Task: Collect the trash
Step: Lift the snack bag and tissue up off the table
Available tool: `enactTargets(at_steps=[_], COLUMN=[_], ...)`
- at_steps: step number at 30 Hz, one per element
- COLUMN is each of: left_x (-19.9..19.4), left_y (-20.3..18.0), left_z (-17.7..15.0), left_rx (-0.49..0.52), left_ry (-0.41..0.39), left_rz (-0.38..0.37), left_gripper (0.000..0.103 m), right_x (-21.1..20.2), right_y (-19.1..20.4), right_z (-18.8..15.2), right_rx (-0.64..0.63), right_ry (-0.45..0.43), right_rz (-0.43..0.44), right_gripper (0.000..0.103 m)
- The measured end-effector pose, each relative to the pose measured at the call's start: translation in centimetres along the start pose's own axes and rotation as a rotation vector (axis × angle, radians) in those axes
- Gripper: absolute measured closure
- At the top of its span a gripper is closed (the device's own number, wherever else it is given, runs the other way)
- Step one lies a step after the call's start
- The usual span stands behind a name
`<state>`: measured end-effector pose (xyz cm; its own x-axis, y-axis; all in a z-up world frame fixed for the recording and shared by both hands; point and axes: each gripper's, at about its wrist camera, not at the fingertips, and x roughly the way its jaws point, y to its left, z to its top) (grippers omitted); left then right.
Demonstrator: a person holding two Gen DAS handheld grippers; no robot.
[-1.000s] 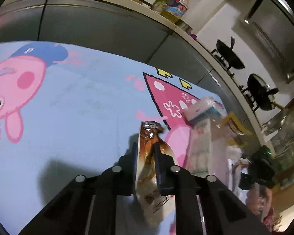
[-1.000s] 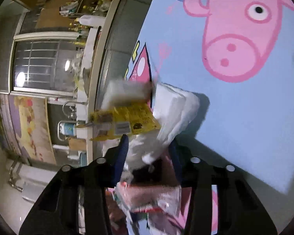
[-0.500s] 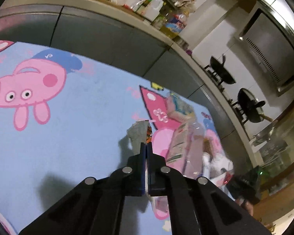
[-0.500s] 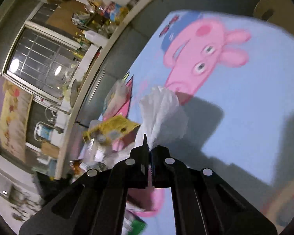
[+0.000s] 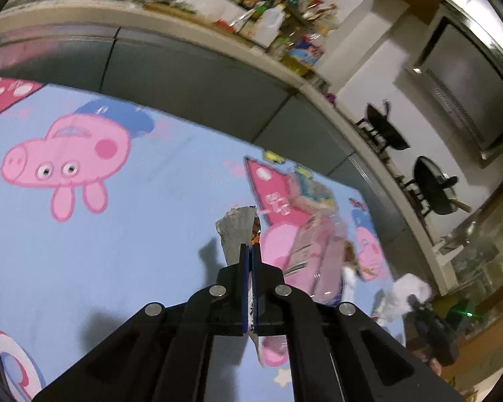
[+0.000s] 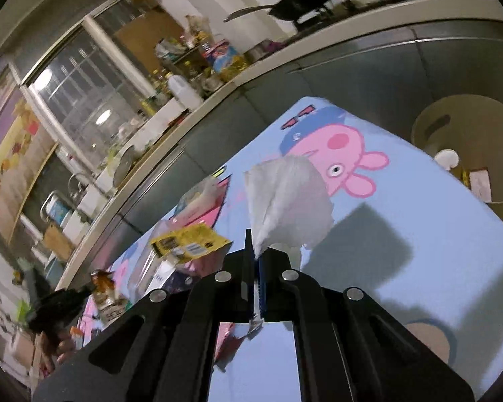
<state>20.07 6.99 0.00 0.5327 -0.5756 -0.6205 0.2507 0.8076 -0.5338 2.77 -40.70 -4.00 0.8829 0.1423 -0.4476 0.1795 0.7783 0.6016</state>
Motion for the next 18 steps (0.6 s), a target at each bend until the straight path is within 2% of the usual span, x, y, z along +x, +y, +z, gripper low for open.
enactTargets(at_steps=[4,8,9,13,18], left_x=[1.4,2.6,2.8,3.2,4.2], left_y=[2.1,3.4,3.6,3.8,3.7], left_z=[-0.9,-1.6,-1.6,-1.6,-2.1], left_rx=[-0.077,-0.132,-0.137,-0.169,-0.189], left_ry=[0.055,0.092,0.097,0.101,0.122], left_rz=[0.006,-0.006,-0.014,-0.073,-0.137], left_gripper=[0.099,0.087,0.086,0.074,0.073], right_x=[0.2,1.4,1.6,2.4,3.3], right_y=[1.8,2.9,3.1,3.8,4.1], right_z=[-0.9,-1.8,-2.0,-2.4,-2.9], right_rx=[-0.066,-0.083,-0.084,-0.099,-0.090], right_ry=[0.029,0.066,0.075,0.101,0.128], right_rz=[0.028,0.032,0.034,0.035,0.027], right_gripper=[0.101,0.101,0.101,0.101,0.101])
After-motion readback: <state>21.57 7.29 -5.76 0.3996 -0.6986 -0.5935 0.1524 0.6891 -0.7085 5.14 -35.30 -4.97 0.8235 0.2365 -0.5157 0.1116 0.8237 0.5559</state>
